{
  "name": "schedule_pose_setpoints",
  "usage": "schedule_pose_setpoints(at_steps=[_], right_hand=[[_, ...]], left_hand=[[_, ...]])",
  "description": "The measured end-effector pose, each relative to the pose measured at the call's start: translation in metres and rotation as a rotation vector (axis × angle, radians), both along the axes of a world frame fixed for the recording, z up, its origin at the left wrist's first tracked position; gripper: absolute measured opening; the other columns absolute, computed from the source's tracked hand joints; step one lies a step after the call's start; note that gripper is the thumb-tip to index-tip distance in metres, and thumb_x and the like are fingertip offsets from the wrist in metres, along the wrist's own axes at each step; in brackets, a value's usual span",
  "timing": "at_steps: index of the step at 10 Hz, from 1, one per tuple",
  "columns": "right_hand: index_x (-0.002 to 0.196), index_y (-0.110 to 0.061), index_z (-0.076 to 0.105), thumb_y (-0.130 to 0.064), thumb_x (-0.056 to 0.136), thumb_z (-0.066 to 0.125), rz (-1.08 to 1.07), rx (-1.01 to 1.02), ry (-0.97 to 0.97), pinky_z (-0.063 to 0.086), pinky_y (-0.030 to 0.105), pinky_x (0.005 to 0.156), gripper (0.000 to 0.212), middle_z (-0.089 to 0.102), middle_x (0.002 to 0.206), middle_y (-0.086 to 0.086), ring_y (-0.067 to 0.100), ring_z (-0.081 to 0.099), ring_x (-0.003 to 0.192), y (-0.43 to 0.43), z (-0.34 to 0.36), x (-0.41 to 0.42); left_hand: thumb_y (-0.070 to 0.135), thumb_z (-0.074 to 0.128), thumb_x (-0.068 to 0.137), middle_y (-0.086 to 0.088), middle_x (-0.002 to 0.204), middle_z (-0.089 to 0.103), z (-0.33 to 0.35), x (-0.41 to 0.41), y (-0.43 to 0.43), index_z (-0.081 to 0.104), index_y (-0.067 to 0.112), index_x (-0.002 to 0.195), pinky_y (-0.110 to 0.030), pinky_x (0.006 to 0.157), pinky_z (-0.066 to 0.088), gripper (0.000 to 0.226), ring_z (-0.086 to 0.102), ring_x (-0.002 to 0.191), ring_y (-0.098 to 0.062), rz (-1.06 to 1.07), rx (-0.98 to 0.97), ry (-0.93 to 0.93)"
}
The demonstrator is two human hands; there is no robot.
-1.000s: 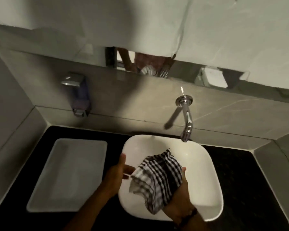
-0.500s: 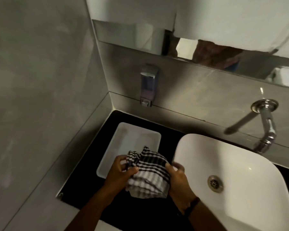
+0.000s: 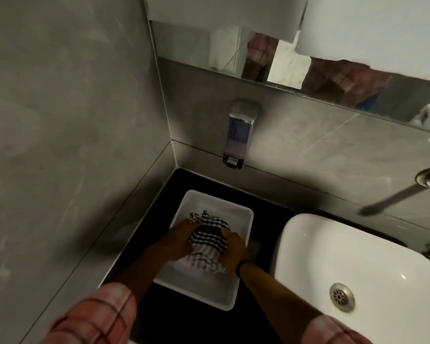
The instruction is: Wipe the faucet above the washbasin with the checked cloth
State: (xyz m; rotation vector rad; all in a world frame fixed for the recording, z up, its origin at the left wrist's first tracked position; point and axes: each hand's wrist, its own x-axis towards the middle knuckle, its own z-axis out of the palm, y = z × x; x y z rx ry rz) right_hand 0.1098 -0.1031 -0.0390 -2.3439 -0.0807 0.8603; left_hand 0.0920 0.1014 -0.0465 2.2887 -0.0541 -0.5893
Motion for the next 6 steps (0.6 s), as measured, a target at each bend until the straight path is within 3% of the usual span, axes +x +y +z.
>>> schedule_pose_setpoints(at_steps=[1, 2, 3, 4, 5, 6], right_hand=[[0.150, -0.013, 0.044, -0.007, 0.095, 0.061, 0.066, -0.160, -0.036, 0.049, 0.042, 0.104, 0.058, 0.047, 0.149, 0.018, 0.034, 0.056, 0.129, 0.011, -0.015, 0.000], [0.150, -0.014, 0.041, -0.011, 0.098, 0.057, 0.101, -0.259, -0.068, 0.052, 0.045, 0.098, 0.054, 0.046, 0.147, 0.019, 0.037, 0.059, 0.124, 0.016, -0.029, -0.005], [0.157, -0.014, 0.030, -0.018, 0.099, 0.056, 0.099, -0.322, -0.079, 0.049, 0.046, 0.101, 0.064, 0.048, 0.147, 0.021, 0.039, 0.058, 0.127, 0.025, -0.039, -0.008], [0.166, -0.013, 0.005, -0.031, 0.107, 0.043, 0.112, -0.313, -0.012, 0.047, 0.044, 0.106, 0.072, 0.053, 0.150, 0.021, 0.037, 0.059, 0.131, 0.030, -0.045, -0.007], [0.167, -0.023, 0.007, -0.041, 0.111, 0.028, 0.084, -0.278, 0.002, 0.045, 0.042, 0.110, 0.062, 0.054, 0.152, 0.017, 0.033, 0.058, 0.134, 0.022, -0.028, -0.002], [0.167, -0.029, 0.008, -0.041, 0.107, 0.036, 0.145, -0.238, -0.119, 0.048, 0.043, 0.108, 0.067, 0.058, 0.150, 0.014, 0.033, 0.061, 0.130, 0.004, -0.004, -0.010]], left_hand=[[0.012, 0.059, 0.089, -0.011, 0.161, 0.021, -0.024, 0.003, -0.005, 0.014, 0.025, 0.155, -0.039, 0.112, 0.035, 0.080, 0.037, 0.139, -0.032, -0.109, 0.257, 0.049], [0.024, 0.050, 0.095, -0.014, 0.158, 0.026, -0.034, 0.001, -0.013, 0.006, 0.028, 0.155, -0.041, 0.100, 0.045, 0.075, 0.050, 0.125, -0.035, -0.195, 0.519, 0.044], [0.031, 0.044, 0.098, -0.013, 0.146, 0.046, -0.035, 0.001, -0.019, 0.004, 0.032, 0.155, -0.040, 0.093, 0.046, 0.070, 0.057, 0.116, -0.033, -0.213, 0.719, 0.016], [0.029, 0.042, 0.099, -0.009, 0.126, 0.064, -0.034, 0.001, -0.026, 0.002, 0.034, 0.155, -0.036, 0.083, 0.047, 0.068, 0.063, 0.106, -0.031, -0.251, 0.853, -0.023], [0.029, 0.053, 0.094, -0.008, 0.107, 0.072, -0.023, 0.006, -0.029, 0.018, 0.032, 0.153, -0.033, 0.073, 0.050, 0.069, 0.069, 0.090, -0.027, -0.215, 0.879, -0.183], [0.041, 0.086, 0.059, -0.001, 0.065, 0.073, 0.003, -0.010, -0.040, 0.070, 0.027, 0.120, -0.020, 0.039, 0.048, 0.065, 0.064, 0.044, -0.014, -0.217, 0.827, -0.469]])
